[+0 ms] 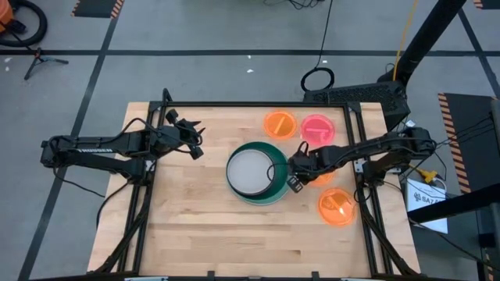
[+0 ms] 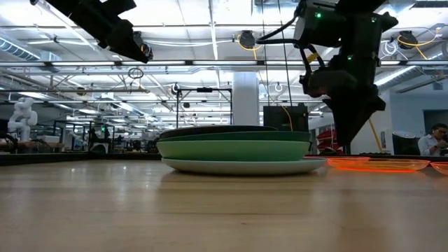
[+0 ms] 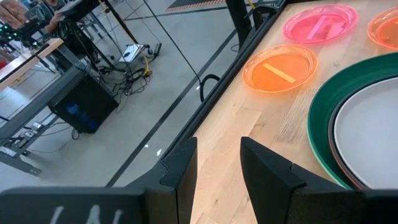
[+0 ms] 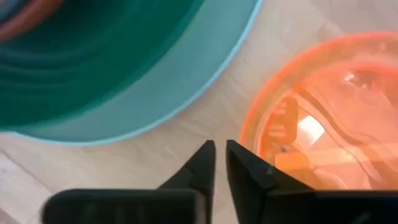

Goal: Stack plastic plates
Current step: Stack the middle light orange plate on top of the gray plate

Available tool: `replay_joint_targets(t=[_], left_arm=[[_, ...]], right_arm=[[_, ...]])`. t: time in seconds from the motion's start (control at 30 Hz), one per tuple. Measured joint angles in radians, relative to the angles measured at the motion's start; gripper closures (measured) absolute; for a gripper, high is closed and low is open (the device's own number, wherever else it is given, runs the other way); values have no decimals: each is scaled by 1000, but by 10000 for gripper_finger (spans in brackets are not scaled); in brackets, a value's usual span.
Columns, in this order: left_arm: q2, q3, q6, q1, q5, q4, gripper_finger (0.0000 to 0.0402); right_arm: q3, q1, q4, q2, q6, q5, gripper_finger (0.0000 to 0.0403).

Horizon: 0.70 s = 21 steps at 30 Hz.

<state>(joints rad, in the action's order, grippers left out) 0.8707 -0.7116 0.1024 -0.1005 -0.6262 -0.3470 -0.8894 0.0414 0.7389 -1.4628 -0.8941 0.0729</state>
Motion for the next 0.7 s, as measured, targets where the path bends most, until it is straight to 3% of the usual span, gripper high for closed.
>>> replay_joint_targets(t=[0.17,0.3,0.7], left_arm=[[0,0,0,0,0,0,272],[0,0,-1,0,0,0,273],[0,0,-2,0,0,0,272]], right_arm=[[0,18,70,0,15,2,309],[1,50,114,-1,128,2,282],[7,131,118,-27,144,34,285]])
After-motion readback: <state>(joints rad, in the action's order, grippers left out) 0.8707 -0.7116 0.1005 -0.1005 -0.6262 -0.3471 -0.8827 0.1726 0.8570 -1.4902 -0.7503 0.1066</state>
